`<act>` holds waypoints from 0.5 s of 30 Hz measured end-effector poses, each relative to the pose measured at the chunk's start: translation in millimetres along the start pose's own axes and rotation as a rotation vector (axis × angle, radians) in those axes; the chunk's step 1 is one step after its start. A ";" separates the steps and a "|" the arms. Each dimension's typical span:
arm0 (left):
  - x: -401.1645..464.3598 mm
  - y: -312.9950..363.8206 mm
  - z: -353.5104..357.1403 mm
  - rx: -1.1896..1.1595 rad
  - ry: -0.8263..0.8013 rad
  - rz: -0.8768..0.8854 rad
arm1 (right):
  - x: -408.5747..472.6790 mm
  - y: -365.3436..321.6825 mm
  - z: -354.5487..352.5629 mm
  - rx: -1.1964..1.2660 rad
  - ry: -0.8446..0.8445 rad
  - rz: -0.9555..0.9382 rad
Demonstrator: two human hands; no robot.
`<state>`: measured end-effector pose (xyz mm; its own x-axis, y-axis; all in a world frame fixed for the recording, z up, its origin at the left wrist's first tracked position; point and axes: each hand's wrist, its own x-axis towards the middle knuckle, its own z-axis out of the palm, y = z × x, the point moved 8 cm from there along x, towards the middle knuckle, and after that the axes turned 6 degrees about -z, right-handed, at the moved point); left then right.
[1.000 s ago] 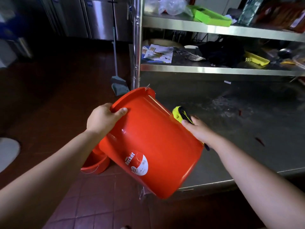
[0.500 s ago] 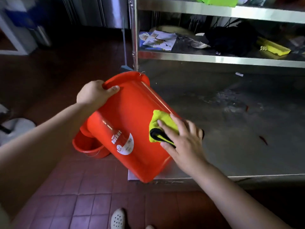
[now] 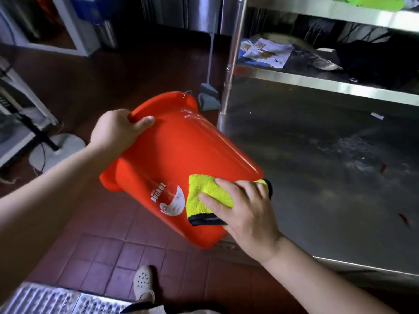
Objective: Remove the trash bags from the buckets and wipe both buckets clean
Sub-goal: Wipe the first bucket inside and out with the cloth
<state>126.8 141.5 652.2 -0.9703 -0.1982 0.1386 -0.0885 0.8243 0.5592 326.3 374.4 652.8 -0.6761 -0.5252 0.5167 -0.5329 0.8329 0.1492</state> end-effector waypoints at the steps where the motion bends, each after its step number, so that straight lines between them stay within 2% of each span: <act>1: 7.0 -11.7 -12.1 0.023 0.024 -0.007 | 9.4 -8.9 4.7 0.012 0.016 -0.036; 5: 37.7 -74.3 -50.6 0.135 0.073 -0.073 | 45.6 -44.0 48.4 0.082 -0.028 -0.161; 8: 61.3 -132.8 -71.3 0.238 0.100 -0.092 | 67.7 -68.8 103.2 0.142 -0.202 -0.188; 11: 81.5 -201.3 -70.0 0.339 0.046 -0.109 | 92.7 -78.7 167.0 0.243 -0.418 -0.038; 15: 90.9 -286.0 -25.4 0.495 -0.190 -0.103 | 127.1 -87.3 233.8 0.309 -0.532 0.164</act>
<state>69.6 -125.7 525.6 -0.9706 -0.2293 -0.0726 -0.2360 0.9662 0.1035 167.9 194.1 508.3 -0.8794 -0.4759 0.0112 -0.4693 0.8628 -0.1879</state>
